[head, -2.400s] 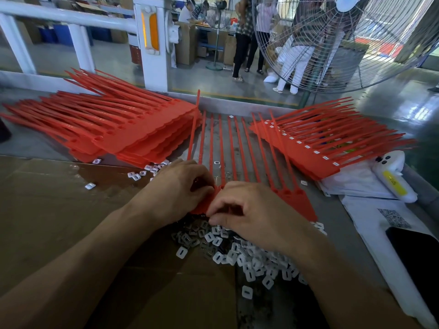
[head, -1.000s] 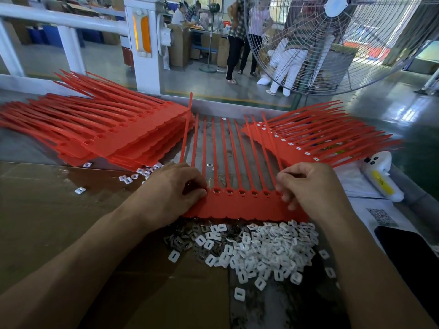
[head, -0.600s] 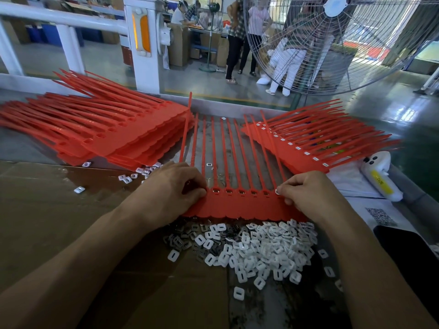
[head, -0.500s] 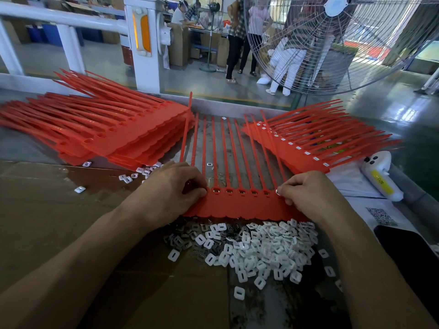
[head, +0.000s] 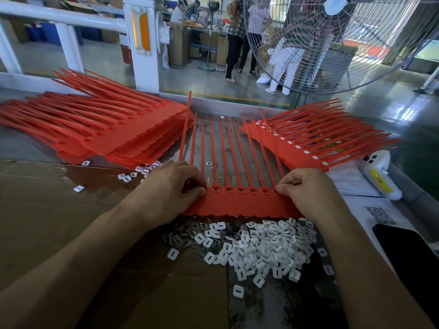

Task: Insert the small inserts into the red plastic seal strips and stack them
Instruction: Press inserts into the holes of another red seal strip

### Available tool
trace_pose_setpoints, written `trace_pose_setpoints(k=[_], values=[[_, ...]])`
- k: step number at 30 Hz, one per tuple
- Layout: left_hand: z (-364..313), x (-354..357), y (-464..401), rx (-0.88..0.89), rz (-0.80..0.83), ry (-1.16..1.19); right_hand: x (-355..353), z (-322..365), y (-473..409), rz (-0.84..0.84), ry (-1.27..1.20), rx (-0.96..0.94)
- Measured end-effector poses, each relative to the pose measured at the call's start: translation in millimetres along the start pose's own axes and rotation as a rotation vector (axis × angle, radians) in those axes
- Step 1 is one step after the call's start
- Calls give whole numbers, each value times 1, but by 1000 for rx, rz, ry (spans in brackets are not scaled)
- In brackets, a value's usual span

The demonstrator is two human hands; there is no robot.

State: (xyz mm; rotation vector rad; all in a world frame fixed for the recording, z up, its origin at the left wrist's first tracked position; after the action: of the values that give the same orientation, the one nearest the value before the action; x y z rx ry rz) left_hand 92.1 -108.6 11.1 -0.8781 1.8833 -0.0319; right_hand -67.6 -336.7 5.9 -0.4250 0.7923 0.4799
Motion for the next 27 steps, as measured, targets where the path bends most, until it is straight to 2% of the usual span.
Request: trace_pose_setpoints(k=[9,14,17,21,23,27], values=[[0,-1,0,5,-6,-6,0,-1,-2,-8,16,-7],[0,-1,0,1,0,-6,-2,24,6,-42,-79,-151],[-2,-1,0,0,-2,-9,19,64,30,135,-171,-330],[-4,-2,0,18,-7,-13,62,105,78,450,-132,-579],[-5,-2,0,21,-6,-16,72,114,91,502,-110,-648],[-5,-3,1,27,-26,-9,73,120,96,493,-99,-678]])
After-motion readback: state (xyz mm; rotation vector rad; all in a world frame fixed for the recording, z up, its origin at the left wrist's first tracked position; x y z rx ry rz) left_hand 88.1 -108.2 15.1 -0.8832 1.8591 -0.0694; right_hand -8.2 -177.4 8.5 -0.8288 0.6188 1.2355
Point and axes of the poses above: each hand's wrist, its own y-axis away from the middle knuckle, its own x-axis out of the palm, z = x × y, the point moved 10 cm from there along -y, towards the middle knuckle, and after that the axes turned 8 degrees about -z, right-handed, at the moved point
